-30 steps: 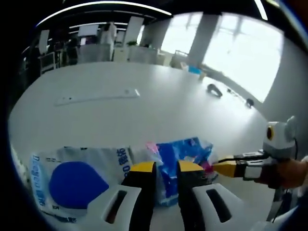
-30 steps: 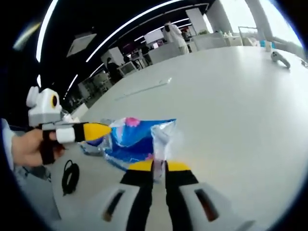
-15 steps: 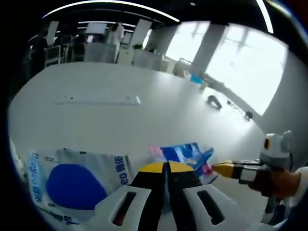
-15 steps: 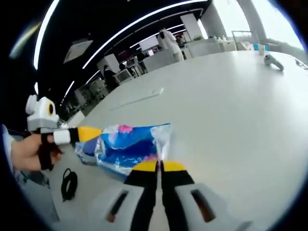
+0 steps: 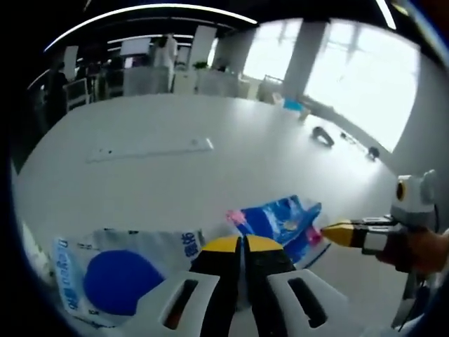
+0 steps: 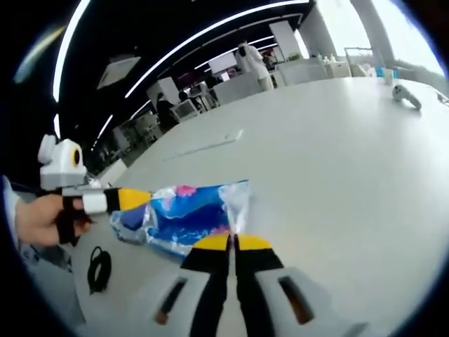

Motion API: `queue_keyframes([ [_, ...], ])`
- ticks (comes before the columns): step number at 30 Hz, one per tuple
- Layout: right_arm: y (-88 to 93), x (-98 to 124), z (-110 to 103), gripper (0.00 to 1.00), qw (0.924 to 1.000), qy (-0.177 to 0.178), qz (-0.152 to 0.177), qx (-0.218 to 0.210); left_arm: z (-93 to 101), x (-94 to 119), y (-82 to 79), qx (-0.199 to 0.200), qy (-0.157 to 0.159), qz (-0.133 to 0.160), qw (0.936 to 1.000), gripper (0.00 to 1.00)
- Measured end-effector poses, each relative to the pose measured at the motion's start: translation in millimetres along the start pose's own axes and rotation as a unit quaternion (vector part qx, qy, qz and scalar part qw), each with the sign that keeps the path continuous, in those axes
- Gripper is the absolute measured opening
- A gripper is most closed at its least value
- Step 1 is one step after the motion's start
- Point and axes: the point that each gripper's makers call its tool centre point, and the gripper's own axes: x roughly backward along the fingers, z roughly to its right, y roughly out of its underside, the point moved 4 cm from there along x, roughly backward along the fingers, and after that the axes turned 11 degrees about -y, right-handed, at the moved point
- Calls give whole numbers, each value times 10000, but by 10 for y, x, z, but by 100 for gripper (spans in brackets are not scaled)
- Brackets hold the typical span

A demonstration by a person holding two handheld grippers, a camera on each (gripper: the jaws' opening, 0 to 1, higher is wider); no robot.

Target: Arrange the tabletop items into an orderly group along one side of the table until the central work area is clear of visible clutter.

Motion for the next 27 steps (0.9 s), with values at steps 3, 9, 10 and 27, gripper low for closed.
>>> queue_keyframes([
  [3,52,-25,15,0,10000,-16,-66,-47,0,-12,44,-99,-49,-76,9999,0],
  [9,82,-23,39,0,9999,-40,-63,-104,4,-51,106,-157,-64,-166,9997,0],
  [10,80,-23,42,0,9999,-39,-57,-111,15,-53,108,-136,-27,-176,9997,0],
  [27,59,72,16,25,9989,-128,444,-127,95,38,-9,-142,55,377,9992,51],
])
